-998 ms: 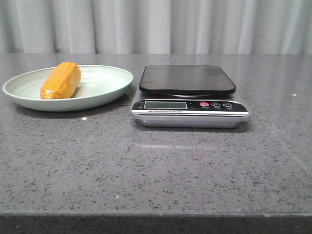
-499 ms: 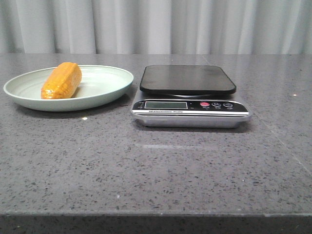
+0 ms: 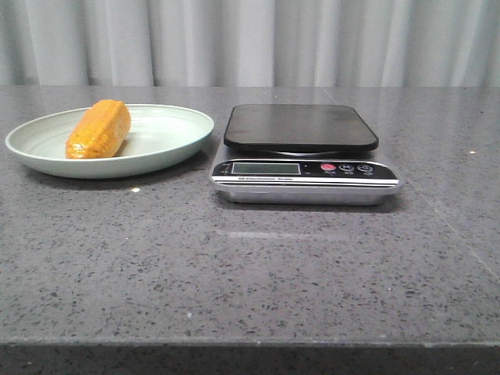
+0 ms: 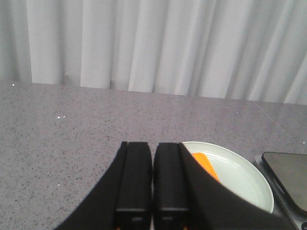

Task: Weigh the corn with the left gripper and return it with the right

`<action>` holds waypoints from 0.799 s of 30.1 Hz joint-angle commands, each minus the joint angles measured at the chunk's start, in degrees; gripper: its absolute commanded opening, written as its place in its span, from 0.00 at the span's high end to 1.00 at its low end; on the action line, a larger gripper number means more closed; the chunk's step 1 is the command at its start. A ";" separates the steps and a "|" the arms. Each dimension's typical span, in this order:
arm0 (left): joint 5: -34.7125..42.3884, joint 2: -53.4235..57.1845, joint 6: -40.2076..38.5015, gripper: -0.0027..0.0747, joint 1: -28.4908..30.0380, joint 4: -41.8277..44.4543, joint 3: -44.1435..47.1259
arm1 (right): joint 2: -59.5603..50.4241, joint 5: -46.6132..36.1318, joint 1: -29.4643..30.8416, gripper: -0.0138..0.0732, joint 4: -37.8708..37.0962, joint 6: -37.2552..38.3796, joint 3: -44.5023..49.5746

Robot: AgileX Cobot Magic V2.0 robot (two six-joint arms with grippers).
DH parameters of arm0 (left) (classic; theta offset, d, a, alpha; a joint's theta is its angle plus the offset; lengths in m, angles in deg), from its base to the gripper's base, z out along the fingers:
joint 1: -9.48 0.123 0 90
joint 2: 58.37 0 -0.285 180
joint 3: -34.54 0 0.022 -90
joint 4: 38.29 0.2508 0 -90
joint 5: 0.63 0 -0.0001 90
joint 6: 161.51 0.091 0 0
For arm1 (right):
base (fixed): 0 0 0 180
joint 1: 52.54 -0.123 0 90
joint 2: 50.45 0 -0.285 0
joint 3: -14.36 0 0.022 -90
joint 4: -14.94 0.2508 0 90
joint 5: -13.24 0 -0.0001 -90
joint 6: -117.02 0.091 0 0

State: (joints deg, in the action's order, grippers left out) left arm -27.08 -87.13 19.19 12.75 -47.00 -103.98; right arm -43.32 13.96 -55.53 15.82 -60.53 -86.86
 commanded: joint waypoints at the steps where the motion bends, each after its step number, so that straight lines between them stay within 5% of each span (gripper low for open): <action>1: 1.56 -2.72 -0.70 0.64 -0.92 -0.62 -3.15 | -0.92 -4.53 0.16 0.64 0.12 -0.57 -0.42; 6: -3.13 -8.36 -0.70 0.32 -3.72 -0.62 -6.89 | -0.92 -4.53 0.16 0.64 0.12 -0.57 -0.42; 9: -4.42 -12.78 -0.70 0.22 -5.40 -0.62 -9.13 | -0.92 -4.48 0.16 0.64 0.12 -0.57 -0.42; 24: -8.24 -43.13 -1.45 0.21 -12.66 -0.63 -23.68 | -0.92 -4.48 0.16 0.64 0.12 -0.57 -0.42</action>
State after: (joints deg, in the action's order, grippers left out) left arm -37.97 -126.62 19.06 1.36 -47.00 -122.84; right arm -43.32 13.96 -55.53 15.82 -60.53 -86.86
